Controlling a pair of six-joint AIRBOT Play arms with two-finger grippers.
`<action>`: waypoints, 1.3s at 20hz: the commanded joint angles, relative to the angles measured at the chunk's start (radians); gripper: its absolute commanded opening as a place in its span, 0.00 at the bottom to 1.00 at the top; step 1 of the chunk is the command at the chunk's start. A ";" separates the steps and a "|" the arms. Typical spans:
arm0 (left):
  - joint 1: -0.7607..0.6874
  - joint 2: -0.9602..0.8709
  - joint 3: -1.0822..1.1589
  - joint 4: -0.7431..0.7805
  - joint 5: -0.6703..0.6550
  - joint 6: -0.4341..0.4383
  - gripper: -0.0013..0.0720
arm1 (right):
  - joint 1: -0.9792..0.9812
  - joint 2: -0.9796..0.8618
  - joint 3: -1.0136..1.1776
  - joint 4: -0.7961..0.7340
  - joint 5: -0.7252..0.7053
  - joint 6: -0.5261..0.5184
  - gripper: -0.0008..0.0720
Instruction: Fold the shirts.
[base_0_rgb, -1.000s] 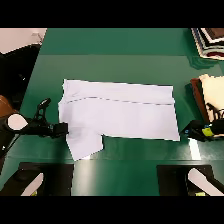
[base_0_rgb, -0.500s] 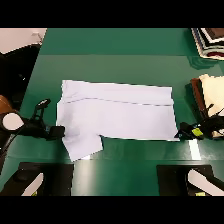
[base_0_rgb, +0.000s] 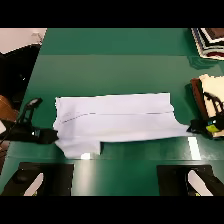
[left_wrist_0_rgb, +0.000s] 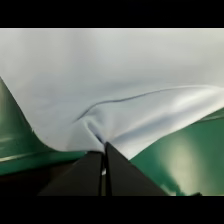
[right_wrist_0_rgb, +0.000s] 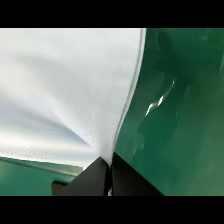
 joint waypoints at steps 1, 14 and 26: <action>0.001 -0.167 0.098 0.036 0.229 0.070 0.05 | 0.080 -0.114 0.147 -0.009 -0.095 0.003 0.03; 0.001 -0.741 0.405 0.035 0.600 0.093 0.59 | 0.095 -0.747 0.642 0.250 -0.203 0.024 0.58; -0.054 -0.739 0.468 -0.101 0.401 0.121 0.05 | -0.166 -0.758 0.388 0.402 -0.079 -0.143 0.81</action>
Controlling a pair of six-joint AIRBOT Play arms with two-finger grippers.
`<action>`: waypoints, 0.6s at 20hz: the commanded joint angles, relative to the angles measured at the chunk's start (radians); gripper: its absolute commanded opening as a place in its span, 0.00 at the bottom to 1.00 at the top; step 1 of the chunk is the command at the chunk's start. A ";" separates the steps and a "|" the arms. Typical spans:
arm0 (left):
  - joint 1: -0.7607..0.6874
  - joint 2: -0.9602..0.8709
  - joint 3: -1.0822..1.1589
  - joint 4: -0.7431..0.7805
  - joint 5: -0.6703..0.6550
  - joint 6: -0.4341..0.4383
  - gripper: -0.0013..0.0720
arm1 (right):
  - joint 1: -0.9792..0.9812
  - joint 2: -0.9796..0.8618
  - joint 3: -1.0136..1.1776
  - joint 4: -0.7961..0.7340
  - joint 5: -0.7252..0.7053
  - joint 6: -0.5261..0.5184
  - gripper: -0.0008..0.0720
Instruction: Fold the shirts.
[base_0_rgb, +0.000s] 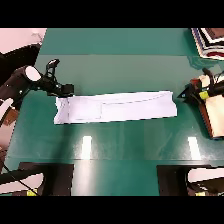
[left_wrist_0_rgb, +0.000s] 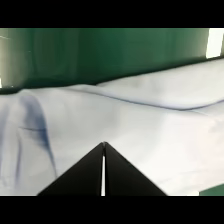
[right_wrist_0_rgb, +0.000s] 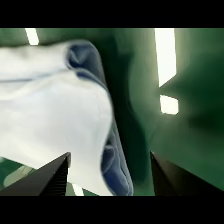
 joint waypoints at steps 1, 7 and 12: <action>-0.049 -0.003 0.005 -0.068 0.010 0.010 0.05 | -0.022 -0.040 -0.096 0.071 0.006 -0.056 0.81; -0.197 -0.026 0.003 -0.091 0.137 -0.013 0.05 | 0.098 -0.083 -0.108 0.170 -0.056 -0.098 0.37; -0.310 -0.150 0.070 -0.102 0.176 -0.028 0.05 | 0.130 -0.074 0.026 0.198 0.087 -0.130 0.03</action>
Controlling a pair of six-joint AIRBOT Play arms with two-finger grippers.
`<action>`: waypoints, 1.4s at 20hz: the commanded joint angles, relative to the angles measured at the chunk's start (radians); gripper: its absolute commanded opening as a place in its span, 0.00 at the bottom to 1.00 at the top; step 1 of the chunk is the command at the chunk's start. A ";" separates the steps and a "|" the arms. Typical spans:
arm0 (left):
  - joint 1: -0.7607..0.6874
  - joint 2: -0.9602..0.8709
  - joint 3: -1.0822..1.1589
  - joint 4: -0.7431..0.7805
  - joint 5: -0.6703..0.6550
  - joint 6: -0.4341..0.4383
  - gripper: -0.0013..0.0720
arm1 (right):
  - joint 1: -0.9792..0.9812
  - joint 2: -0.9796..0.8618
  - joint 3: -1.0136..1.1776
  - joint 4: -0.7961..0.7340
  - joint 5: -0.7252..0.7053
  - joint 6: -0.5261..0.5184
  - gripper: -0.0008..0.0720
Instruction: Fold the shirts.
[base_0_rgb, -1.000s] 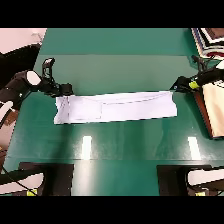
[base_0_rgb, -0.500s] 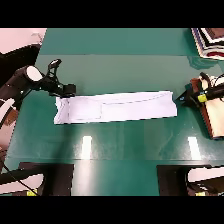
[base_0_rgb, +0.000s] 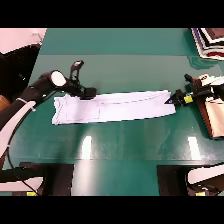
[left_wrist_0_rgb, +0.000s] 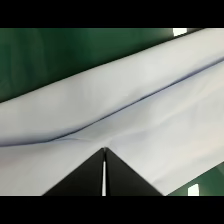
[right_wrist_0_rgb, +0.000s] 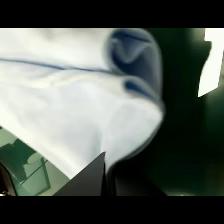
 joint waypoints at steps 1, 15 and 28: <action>-0.079 -0.099 0.071 -0.023 0.030 -0.010 0.05 | 0.027 0.024 0.108 0.059 0.115 0.010 0.03; -0.192 -0.348 0.301 -0.082 -0.011 -0.006 0.05 | 0.442 0.252 0.505 0.104 -0.018 0.092 0.03; 0.283 0.072 0.361 0.222 -0.206 -0.005 0.05 | 0.896 0.034 0.563 0.181 -0.270 0.018 0.03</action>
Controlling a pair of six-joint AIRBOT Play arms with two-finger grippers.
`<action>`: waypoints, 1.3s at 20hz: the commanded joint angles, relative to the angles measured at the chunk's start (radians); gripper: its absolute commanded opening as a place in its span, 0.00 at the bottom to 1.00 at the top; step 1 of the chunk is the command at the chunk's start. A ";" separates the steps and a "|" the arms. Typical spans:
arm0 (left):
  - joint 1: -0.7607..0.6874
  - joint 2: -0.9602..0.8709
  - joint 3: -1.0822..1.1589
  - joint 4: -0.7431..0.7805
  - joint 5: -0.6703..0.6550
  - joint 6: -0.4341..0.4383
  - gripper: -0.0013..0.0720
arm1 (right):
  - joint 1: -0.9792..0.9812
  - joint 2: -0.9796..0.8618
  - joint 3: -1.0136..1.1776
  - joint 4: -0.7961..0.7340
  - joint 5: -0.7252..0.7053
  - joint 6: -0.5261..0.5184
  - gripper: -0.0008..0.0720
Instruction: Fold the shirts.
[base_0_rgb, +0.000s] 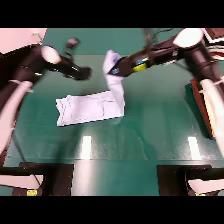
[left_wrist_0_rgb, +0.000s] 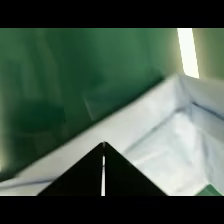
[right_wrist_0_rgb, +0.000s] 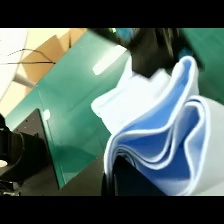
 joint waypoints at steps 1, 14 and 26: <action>0.193 0.194 0.005 0.137 -0.038 0.002 0.05 | 0.174 -0.147 0.087 0.013 -0.117 -0.027 0.03; 0.373 0.319 0.005 0.151 -0.161 0.036 0.05 | 0.111 -0.249 0.008 -0.084 0.006 -0.015 0.62; 0.373 0.312 0.002 0.077 -0.168 0.036 0.05 | -0.209 -0.151 -0.496 -0.038 -0.088 0.079 0.80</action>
